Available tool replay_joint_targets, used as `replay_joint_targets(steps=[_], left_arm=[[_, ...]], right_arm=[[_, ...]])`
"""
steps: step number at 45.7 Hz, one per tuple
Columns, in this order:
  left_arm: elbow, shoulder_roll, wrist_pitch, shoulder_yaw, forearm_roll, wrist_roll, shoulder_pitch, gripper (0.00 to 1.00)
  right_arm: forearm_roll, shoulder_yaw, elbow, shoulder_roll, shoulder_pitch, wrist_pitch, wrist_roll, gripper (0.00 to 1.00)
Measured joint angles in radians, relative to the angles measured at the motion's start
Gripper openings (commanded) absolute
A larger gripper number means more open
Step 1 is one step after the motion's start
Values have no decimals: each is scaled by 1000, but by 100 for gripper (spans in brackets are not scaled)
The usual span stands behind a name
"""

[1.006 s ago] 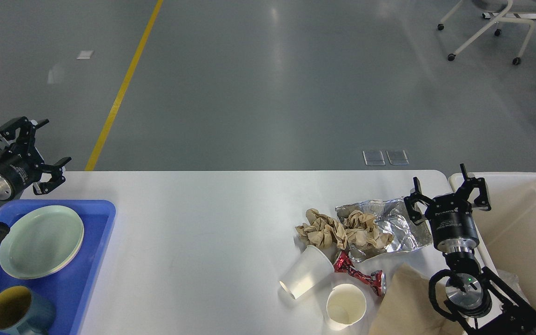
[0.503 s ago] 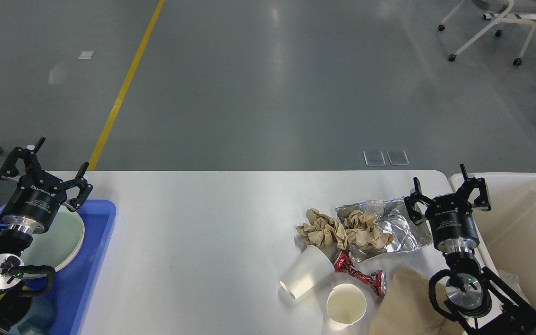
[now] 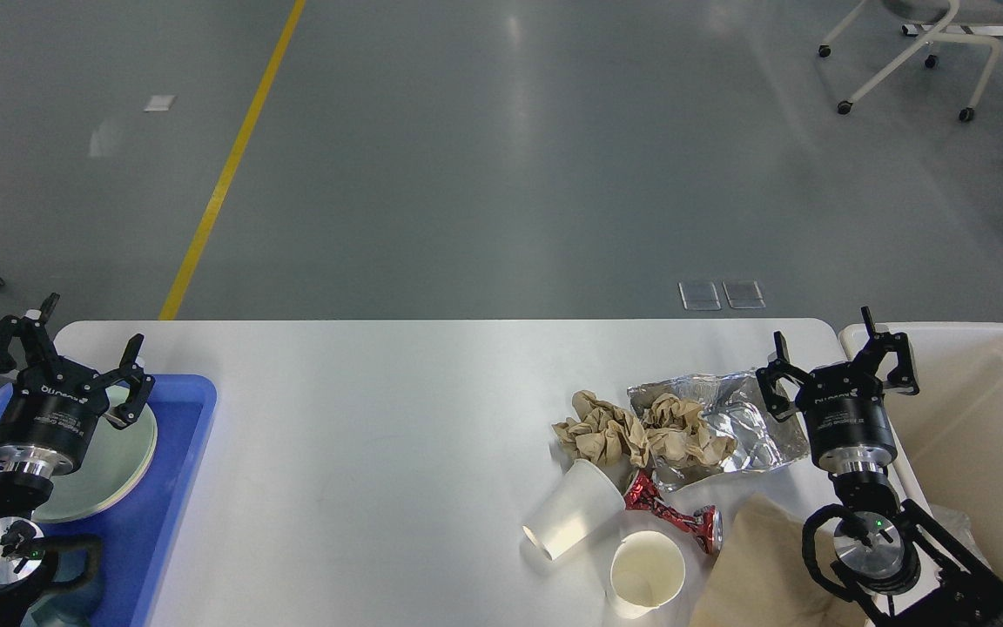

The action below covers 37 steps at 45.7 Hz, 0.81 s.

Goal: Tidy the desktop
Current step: 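Lower the left gripper down onto the stacked plates on the tray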

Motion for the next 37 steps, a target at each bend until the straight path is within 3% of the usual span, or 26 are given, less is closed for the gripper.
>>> replay_joint_targets(steps=[37], left_arm=[[-1,-20,-54,-64,-26,-16,-79,96]], right_arm=[[0,0,0,0,0,0,0,100]])
